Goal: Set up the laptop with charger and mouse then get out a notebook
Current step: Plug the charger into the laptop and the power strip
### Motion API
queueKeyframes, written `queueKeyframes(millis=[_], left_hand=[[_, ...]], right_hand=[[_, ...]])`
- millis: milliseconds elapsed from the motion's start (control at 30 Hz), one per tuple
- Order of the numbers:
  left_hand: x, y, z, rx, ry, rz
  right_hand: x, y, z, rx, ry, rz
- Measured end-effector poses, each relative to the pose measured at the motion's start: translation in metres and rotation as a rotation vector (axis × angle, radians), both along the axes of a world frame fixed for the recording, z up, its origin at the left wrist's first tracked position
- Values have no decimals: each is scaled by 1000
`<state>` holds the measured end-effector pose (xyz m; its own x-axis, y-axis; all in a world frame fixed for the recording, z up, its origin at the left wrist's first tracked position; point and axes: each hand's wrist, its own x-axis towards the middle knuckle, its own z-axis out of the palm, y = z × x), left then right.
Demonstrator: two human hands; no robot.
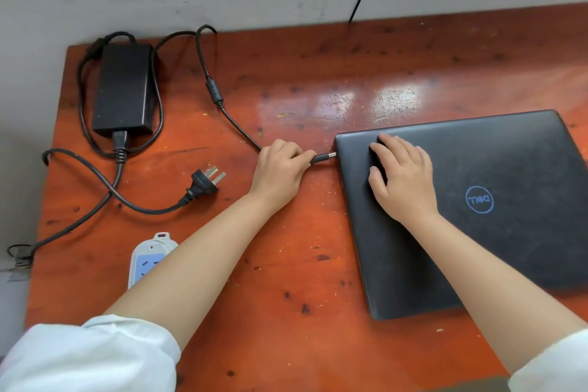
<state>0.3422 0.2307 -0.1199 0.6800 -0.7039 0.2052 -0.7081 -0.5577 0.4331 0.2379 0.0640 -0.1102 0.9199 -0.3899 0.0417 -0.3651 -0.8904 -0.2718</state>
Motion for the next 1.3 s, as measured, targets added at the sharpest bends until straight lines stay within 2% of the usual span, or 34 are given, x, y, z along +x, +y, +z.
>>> queueKeyframes(millis=[200,367,667,1100,1300], left_hand=[[4,-1,4,50,-49,-55],[8,-7,8,67,-6,-104],[23,-14,12,144,-45,-292],[18,-21,8,230,-62,-285],[12,-22,4,151,-82,-200]], right_hand=[[1,1,1,16,10,-12],[1,1,3,12,12,-15],[4,2,1,-37,-40,10],[3,2,-1,-69,-13,22],[2,1,-1,-42,-2,10]])
